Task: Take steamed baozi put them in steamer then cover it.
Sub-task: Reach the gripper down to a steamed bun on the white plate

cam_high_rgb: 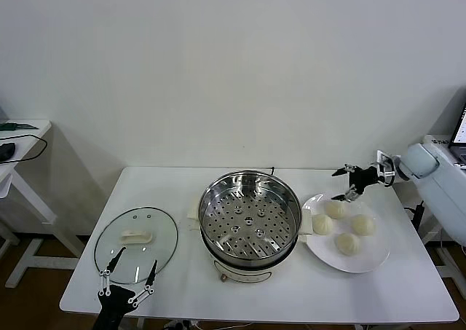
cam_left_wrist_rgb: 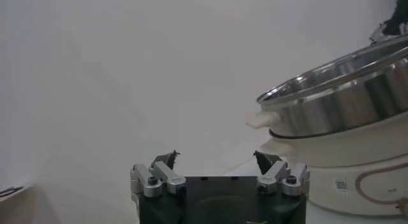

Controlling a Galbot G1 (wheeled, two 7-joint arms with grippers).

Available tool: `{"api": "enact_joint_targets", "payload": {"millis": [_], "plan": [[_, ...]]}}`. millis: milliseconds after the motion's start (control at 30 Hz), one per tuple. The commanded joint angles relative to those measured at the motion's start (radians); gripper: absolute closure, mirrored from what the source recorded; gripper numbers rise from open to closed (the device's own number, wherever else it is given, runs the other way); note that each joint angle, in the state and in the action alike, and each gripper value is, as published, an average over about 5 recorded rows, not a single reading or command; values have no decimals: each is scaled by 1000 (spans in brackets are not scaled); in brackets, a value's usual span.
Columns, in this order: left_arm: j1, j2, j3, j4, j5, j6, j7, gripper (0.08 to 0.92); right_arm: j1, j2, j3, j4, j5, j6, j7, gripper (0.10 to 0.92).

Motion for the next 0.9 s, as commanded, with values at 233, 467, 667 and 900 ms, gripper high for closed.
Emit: {"api": "enact_joint_targets", "payload": {"millis": [233,467,667,900], "plan": [[10,-7,-2,9,3,-6,-4,177,73,126,-84,-135,-196,33,-46,203],[11,-11,4,17,5,-9,-5,177,60,159,-85,-168,-231,45,-7,203],[14,-12,6,22,7,-14,-7,177,42,170,-84,-179,-239,45,21,203],[15,-13,6,23,8,-16,-9,177,24,168,-77,-180,-241,45,39,228]]}}
